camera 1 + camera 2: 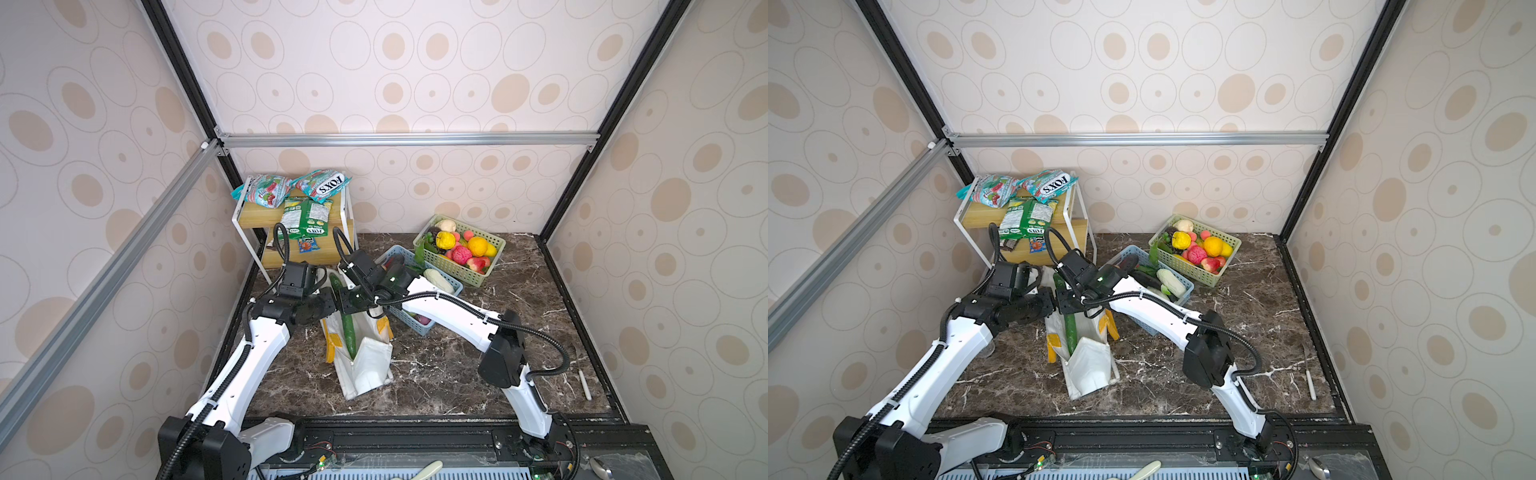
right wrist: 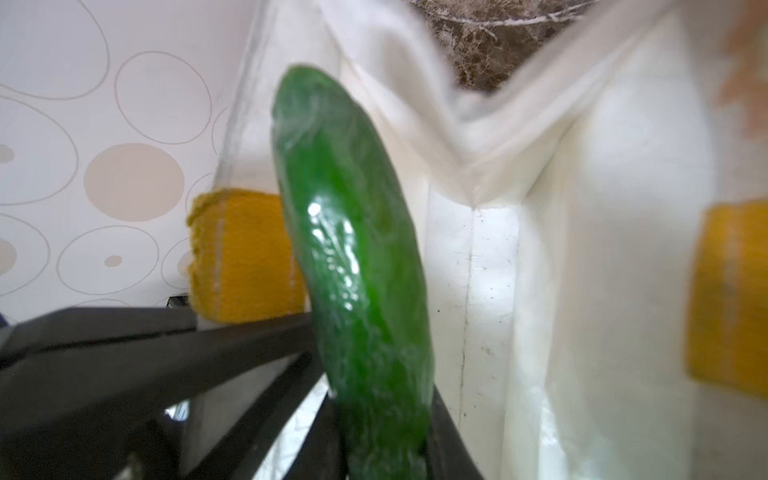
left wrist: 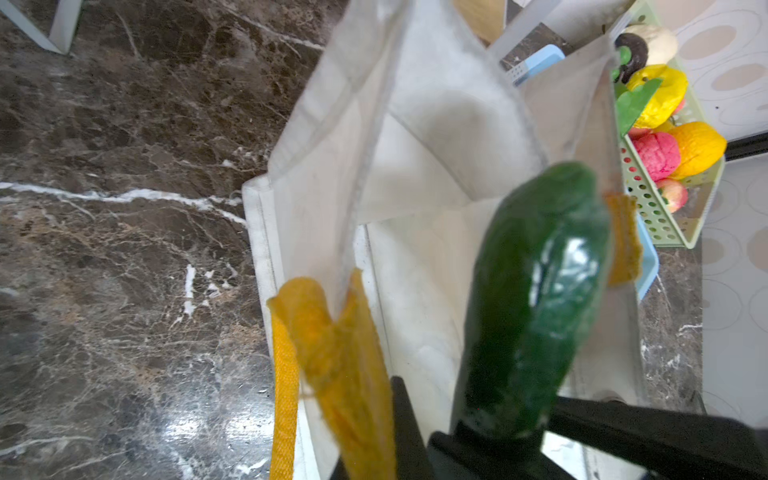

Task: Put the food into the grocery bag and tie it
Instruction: 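Lower the cucumber into the tote bag and open the right gripper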

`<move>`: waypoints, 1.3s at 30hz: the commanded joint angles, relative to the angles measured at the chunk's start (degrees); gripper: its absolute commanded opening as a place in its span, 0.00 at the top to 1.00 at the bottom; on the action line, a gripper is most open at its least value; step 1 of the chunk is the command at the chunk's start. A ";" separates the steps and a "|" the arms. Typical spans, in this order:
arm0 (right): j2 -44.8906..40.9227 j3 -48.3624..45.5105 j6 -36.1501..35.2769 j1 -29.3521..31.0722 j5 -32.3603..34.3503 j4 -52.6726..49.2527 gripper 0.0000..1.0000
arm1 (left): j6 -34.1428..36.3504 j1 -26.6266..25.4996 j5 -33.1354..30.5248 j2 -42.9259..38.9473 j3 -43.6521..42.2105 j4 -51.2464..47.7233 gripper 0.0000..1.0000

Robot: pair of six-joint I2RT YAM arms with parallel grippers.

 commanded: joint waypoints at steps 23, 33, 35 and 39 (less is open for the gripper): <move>-2.43 -20.90 9.53 -2.21 -0.86 12.12 0.75 | -1.16 0.48 12.99 -1.43 2.36 7.56 1.00; 0.59 -22.52 11.18 -2.44 0.57 12.14 0.75 | -2.09 0.52 14.42 -3.08 1.15 9.11 1.00; 1.10 -22.62 11.74 -2.57 0.89 11.24 0.74 | -2.05 0.54 14.03 -3.28 0.82 9.12 1.00; 1.66 -23.14 12.92 -2.99 1.56 10.04 0.68 | -2.05 0.57 13.15 -3.45 0.27 8.74 1.00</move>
